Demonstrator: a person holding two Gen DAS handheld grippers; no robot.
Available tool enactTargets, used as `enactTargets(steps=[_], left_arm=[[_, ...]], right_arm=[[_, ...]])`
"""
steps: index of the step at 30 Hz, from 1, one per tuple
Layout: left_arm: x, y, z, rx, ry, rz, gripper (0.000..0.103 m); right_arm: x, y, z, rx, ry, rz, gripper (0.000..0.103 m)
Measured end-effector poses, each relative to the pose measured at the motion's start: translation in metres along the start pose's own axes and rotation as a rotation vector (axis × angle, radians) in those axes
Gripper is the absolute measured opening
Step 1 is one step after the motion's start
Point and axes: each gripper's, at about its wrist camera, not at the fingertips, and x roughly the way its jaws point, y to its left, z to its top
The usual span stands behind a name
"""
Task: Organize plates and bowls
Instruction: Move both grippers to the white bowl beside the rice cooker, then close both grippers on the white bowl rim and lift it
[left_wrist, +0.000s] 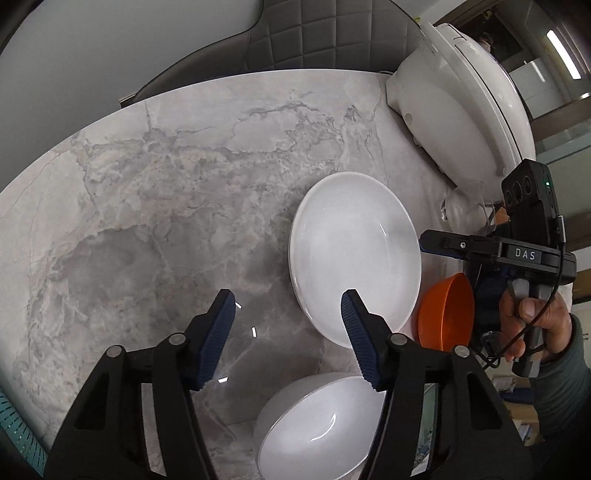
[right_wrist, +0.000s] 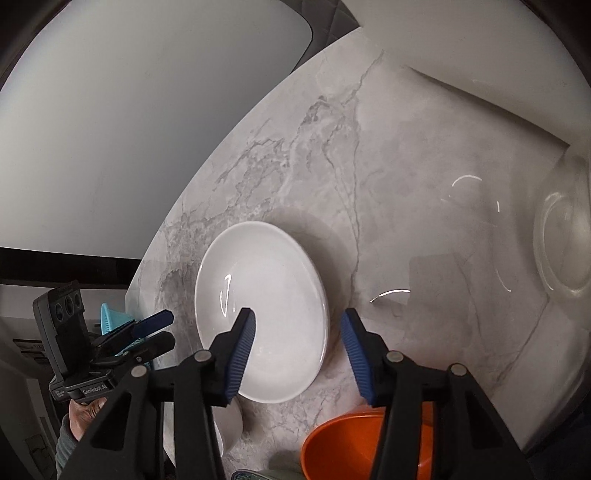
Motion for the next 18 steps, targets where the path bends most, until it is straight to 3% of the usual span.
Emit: enactTargets(steps=[4,8,13,18], left_arm=[[0.016,0.003,0.0,0.005,0.021,-0.018,0.056],[0.029,0.005,-0.001,0.005,0.052,-0.019,0.046],[0.042,0.005,-0.002,-0.007,0.06,-0.017,0.045],[0.046,0.002,0.001,-0.012,0.053,-0.02,0.037]], right_arm=[[0.006,0.0,0.002,-0.002,0.016,-0.005,0.049],[0.012,-0.004,0.001,0.008,0.031,-0.014,0.041],[0.016,-0.008,0.0,0.017,0.038,-0.012,0.04],[0.019,-0.009,-0.001,0.012,0.046,-0.016,0.037]])
